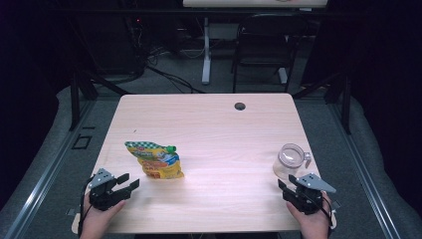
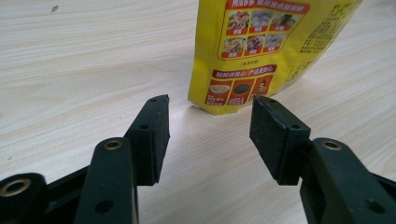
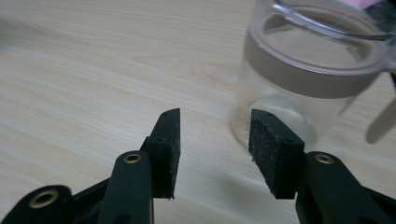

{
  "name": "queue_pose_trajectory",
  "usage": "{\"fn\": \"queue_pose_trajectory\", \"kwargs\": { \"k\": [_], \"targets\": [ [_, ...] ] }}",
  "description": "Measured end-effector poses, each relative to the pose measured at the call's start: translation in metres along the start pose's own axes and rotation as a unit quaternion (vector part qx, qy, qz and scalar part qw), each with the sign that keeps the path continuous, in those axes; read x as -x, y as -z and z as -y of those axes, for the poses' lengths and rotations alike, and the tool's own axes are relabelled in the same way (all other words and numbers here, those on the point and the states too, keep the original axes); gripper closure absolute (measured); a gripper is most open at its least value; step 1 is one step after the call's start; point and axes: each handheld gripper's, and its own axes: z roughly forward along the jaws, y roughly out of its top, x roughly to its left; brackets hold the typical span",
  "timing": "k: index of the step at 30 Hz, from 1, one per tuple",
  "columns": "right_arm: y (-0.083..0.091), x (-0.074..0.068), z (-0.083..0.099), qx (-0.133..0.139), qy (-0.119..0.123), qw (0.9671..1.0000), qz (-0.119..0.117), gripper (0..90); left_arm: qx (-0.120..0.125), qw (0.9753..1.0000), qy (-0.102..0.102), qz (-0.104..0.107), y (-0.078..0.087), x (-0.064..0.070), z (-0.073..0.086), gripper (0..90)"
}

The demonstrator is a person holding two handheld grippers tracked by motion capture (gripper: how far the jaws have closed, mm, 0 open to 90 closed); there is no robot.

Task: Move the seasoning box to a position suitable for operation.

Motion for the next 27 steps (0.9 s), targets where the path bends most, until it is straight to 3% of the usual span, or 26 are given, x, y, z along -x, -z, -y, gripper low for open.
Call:
{"fn": "queue_pose_trajectory", "kwargs": {
  "k": [4,5,9,16,23,27],
  "targets": [
    [0.004,0.006,0.001,-0.003,-0.019,0.9997,0.016,59.5,0.004,1.0,0.007,0.0,0.005,0.001,0.0,48.3],
    [0.006,0.011,0.001,-0.007,-0.026,0.9991,0.034,61.3,0.003,1.0,0.001,0.002,0.006,0.003,0.0,48.3],
    [0.011,0.02,0.001,-0.002,-0.027,0.9978,0.061,63.5,-0.001,0.9999,-0.011,0.005,0.007,0.005,0.001,48.7],
    [0.012,0.038,0.003,0.005,-0.047,0.9946,0.092,64.6,0.002,0.9999,0.011,0.012,0.006,0.001,0.0,49.7],
    [0.004,0.046,-0.008,-0.011,-0.027,0.9912,0.129,64.5,0.0,0.9998,0.01,0.015,0.005,0.003,-0.001,51.5],
    [-0.007,0.054,-0.014,-0.019,-0.019,0.9913,0.129,65.0,-0.003,0.9998,0.005,0.02,0.004,0.005,-0.001,53.0]
  ]
}}
